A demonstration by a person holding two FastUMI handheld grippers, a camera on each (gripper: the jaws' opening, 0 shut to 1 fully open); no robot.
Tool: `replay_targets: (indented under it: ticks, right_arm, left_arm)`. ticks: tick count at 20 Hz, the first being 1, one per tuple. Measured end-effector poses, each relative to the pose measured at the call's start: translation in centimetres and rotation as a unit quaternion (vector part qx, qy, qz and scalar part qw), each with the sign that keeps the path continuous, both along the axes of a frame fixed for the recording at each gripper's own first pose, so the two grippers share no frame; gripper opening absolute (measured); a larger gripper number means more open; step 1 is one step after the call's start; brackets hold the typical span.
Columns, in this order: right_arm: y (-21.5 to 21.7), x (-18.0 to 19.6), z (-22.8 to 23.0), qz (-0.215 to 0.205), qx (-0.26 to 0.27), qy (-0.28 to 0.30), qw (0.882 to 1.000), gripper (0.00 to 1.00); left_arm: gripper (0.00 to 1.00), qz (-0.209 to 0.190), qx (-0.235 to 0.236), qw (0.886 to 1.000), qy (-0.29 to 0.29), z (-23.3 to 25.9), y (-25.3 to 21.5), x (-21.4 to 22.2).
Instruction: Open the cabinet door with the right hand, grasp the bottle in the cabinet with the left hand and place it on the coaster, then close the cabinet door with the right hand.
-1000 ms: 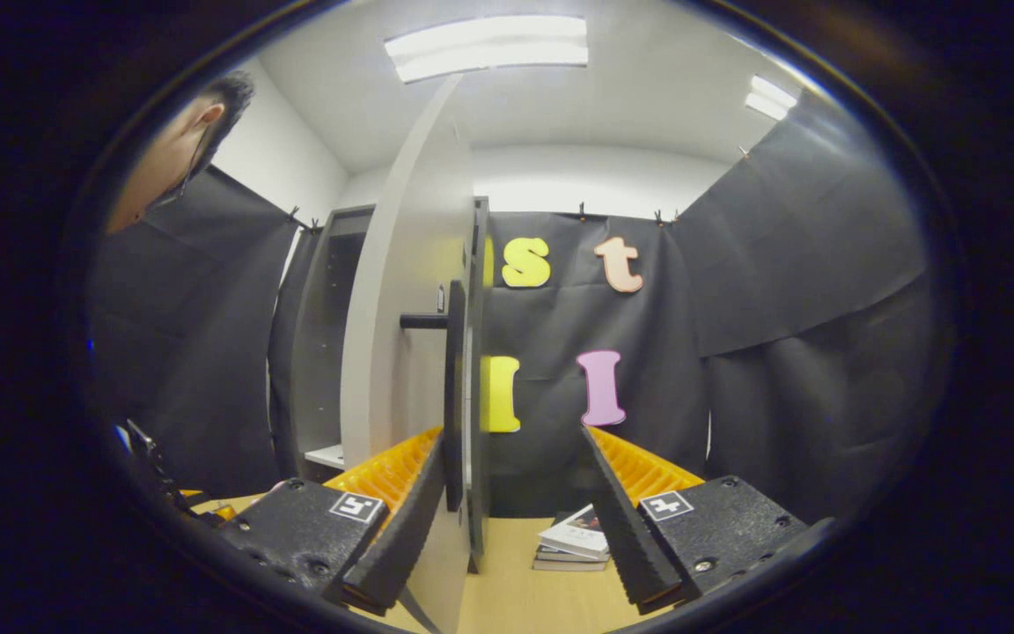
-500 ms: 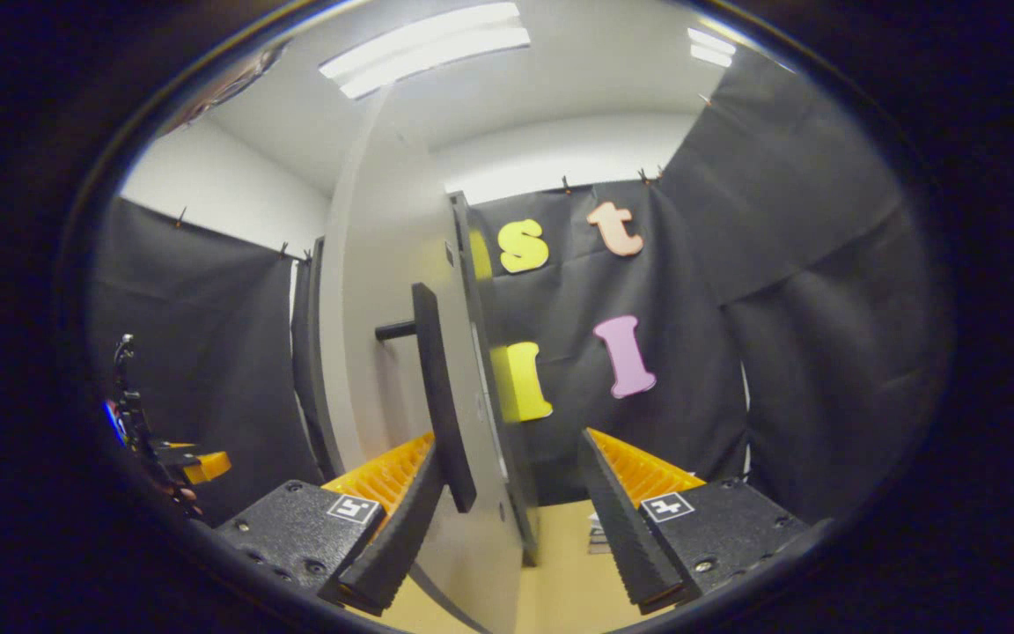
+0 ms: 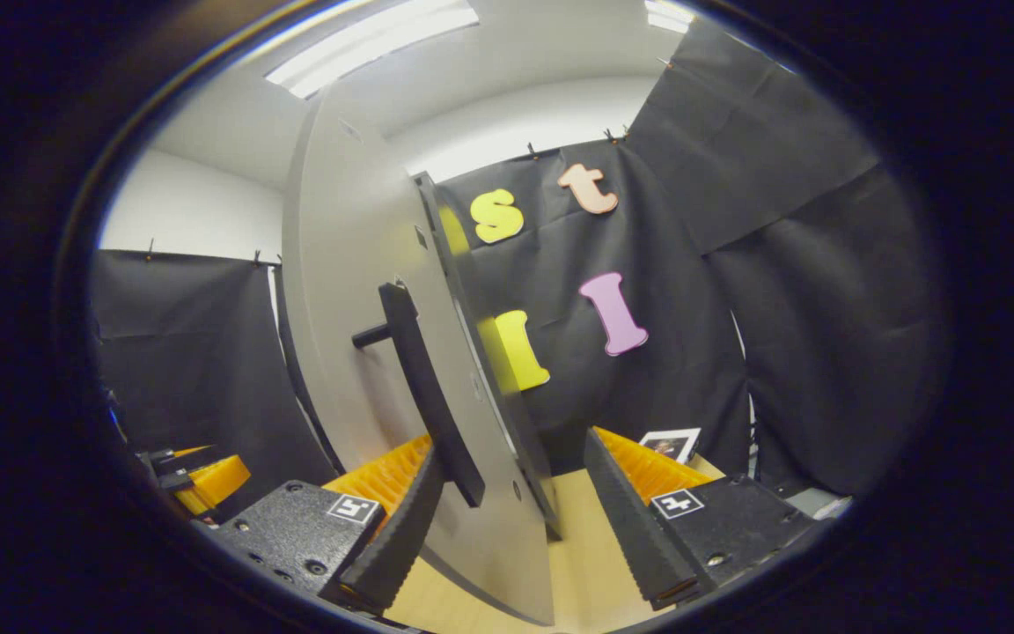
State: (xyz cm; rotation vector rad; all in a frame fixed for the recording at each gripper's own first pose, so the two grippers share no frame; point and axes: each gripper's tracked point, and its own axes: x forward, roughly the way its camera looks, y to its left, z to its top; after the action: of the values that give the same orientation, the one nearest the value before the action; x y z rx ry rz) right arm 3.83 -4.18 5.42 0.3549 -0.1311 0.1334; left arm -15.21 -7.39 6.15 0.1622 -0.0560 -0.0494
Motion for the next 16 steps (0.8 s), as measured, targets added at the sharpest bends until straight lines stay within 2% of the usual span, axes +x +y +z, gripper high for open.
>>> replay_targets:
  ticks: [5,9,11,16]
  right_arm:
    - [1.1,0.2,-0.2,0.009,0.038,-0.001,0.999,0.97]
    - [4.5,-0.2,-0.9,0.053,0.126,0.024,0.99,0.97]
    - [5.6,0.0,-0.8,0.068,0.149,0.031,0.986,0.97]
    - [8.8,0.2,-0.4,0.1,0.112,0.04,0.988,0.97]
  left_arm:
    - [0.96,0.001,-0.02,0.999,0.039,-2.1,-0.3,0.1]
    - [0.96,0.006,-0.013,0.999,0.047,-2.8,1.0,0.9]
    - [0.96,0.017,-0.022,0.998,0.053,-3.4,2.0,1.6]
    - [0.96,0.029,-0.067,0.996,0.042,-2.5,4.2,4.0]
